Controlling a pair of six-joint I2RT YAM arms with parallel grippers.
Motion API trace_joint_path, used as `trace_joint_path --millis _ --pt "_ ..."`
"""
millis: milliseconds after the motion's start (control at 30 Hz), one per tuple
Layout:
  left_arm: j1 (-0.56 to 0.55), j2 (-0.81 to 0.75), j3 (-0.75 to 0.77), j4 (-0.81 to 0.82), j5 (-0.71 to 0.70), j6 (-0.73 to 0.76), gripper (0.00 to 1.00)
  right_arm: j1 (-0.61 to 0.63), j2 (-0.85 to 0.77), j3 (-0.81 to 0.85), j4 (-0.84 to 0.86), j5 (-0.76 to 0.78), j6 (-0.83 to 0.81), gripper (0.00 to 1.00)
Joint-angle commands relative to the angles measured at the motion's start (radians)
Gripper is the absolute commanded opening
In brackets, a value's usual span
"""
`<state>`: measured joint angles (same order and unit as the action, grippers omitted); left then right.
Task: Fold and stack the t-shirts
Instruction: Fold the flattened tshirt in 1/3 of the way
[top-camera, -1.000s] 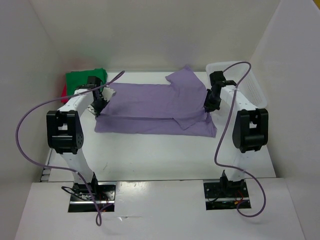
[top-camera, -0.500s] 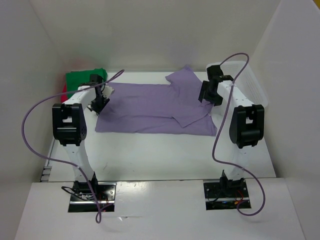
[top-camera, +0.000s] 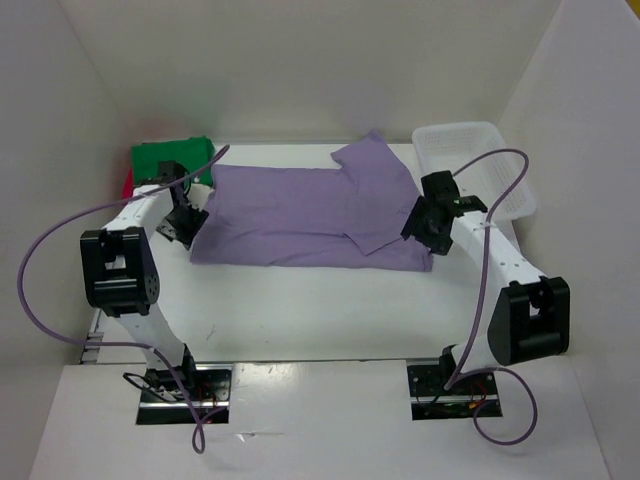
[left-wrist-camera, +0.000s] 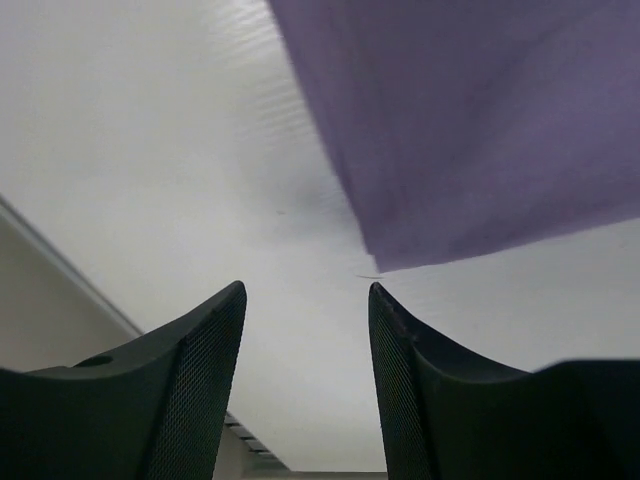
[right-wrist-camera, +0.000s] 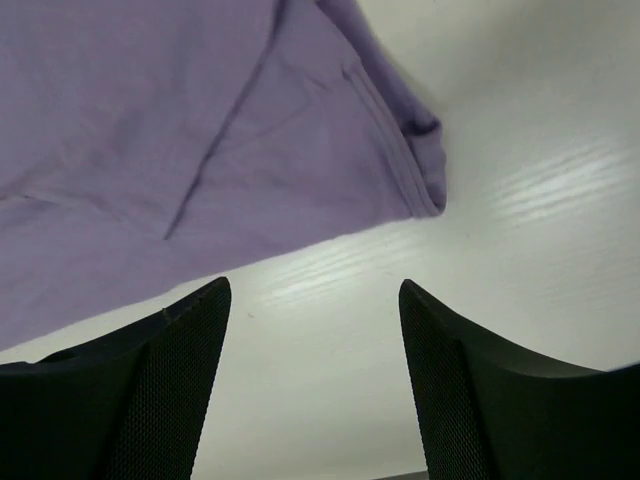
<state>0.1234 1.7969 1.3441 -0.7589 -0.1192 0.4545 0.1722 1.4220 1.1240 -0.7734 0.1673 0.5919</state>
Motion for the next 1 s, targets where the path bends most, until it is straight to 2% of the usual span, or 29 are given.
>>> trace_joint_path --millis 0,100,233,433,533,567,600,633,667,700,733,767,800,967 --pt "-0.005 -0.01 -0.045 -0.031 0.116 -0.048 0.6 0.0 0.009 -0.058 -0.001 -0.022 0.121 0.73" --pt "-0.005 0.015 -0.075 -0.013 0.171 -0.073 0.61 -0.01 0.038 -0.101 0.034 -0.034 0.17 0.73" --pt "-0.005 0.056 -0.091 0.04 0.171 -0.094 0.64 -0.076 0.08 -0.168 0.083 -0.043 0.19 0.75" --pt "-0.005 0.107 -0.079 0.093 0.142 -0.116 0.65 -0.126 0.201 -0.153 0.161 -0.017 0.2 0.75" --pt "-0.005 0.128 -0.079 0.102 0.142 -0.116 0.56 -0.137 0.259 -0.132 0.184 -0.017 0.19 0.75" --pt "-0.005 0.128 -0.079 0.102 0.142 -0.116 0.43 -0.137 0.259 -0.132 0.184 -0.017 0.181 0.71" --pt "-0.005 0.137 -0.079 0.102 0.151 -0.116 0.34 -0.137 0.268 -0.142 0.195 -0.017 0.181 0.65" --pt "-0.005 0.137 -0.079 0.102 0.151 -0.125 0.24 -0.137 0.268 -0.151 0.204 -0.017 0.181 0.45" --pt "-0.005 0.137 -0.079 0.102 0.162 -0.125 0.16 -0.137 0.268 -0.167 0.204 -0.017 0.181 0.34" --pt "-0.005 0.137 -0.088 0.102 0.162 -0.125 0.0 -0.148 0.268 -0.167 0.204 -0.017 0.171 0.24" --pt "-0.005 0.137 -0.088 0.102 0.162 -0.125 0.0 -0.148 0.255 -0.179 0.204 -0.017 0.171 0.16" --pt "-0.005 0.127 -0.098 0.102 0.162 -0.125 0.0 -0.148 0.238 -0.179 0.191 -0.008 0.171 0.03" --pt "-0.005 0.113 -0.111 0.102 0.171 -0.116 0.0 -0.148 0.224 -0.19 0.181 -0.008 0.161 0.0" --pt "-0.005 0.006 -0.193 0.06 0.132 -0.067 0.0 -0.137 0.086 -0.199 0.096 -0.02 0.152 0.0"
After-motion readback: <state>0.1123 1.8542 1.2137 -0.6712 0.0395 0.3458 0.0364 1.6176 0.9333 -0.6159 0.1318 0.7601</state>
